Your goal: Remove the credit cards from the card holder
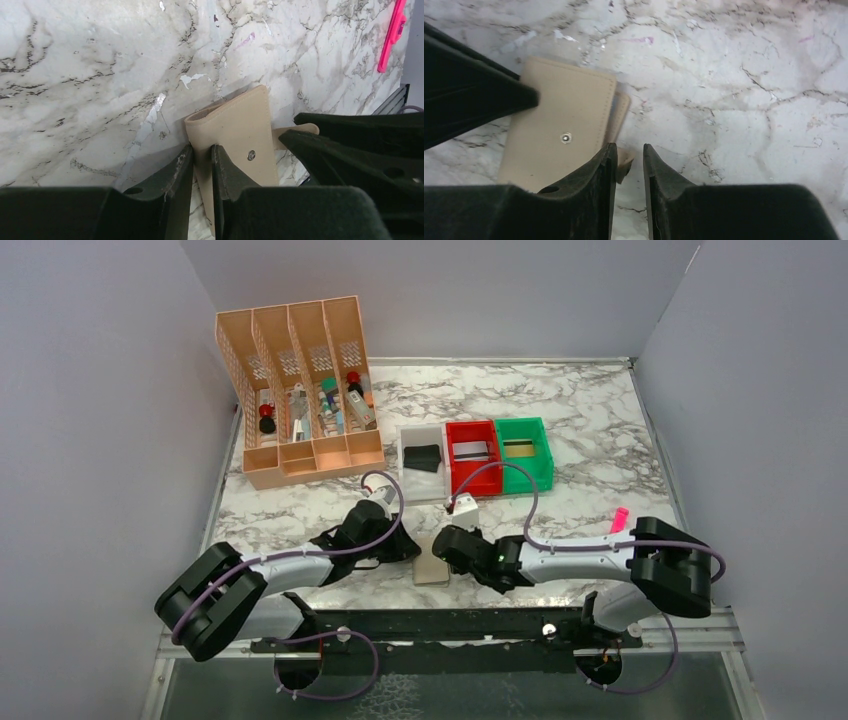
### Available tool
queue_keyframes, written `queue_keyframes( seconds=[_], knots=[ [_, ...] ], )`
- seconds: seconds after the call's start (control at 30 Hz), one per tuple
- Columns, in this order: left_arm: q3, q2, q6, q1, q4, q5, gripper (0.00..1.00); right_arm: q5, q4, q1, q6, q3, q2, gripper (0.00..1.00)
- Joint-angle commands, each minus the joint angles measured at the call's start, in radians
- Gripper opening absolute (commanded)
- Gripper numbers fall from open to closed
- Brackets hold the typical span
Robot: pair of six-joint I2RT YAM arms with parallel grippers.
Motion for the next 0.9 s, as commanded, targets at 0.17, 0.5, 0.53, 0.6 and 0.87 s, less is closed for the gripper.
queue_keyframes(
  seconds=[0.17, 0.5, 0.53, 0.6, 0.87],
  knots=[
    [-0.024, -0.030, 0.023, -0.011, -0.134, -0.041, 0.22, -0.135, 0.050, -0.042, 0.077, -0.050, -0.022, 0.32],
    [-0.023, -0.059, 0.027, -0.010, -0.158, -0.048, 0.23, -0.222, 0.120, -0.085, 0.122, -0.097, -0.028, 0.21],
    [-0.022, -0.064, 0.028, -0.011, -0.161, -0.051, 0.23, -0.217, 0.117, -0.086, 0.123, -0.098, -0.030, 0.20],
    [-0.021, -0.075, 0.028, -0.011, -0.164, -0.057, 0.24, -0.208, 0.118, -0.086, 0.116, -0.101, -0.045, 0.17],
    [-0.051, -0.217, -0.005, -0.011, -0.163, -0.116, 0.51, -0.137, 0.083, -0.086, 0.062, -0.127, -0.216, 0.04]
  ],
)
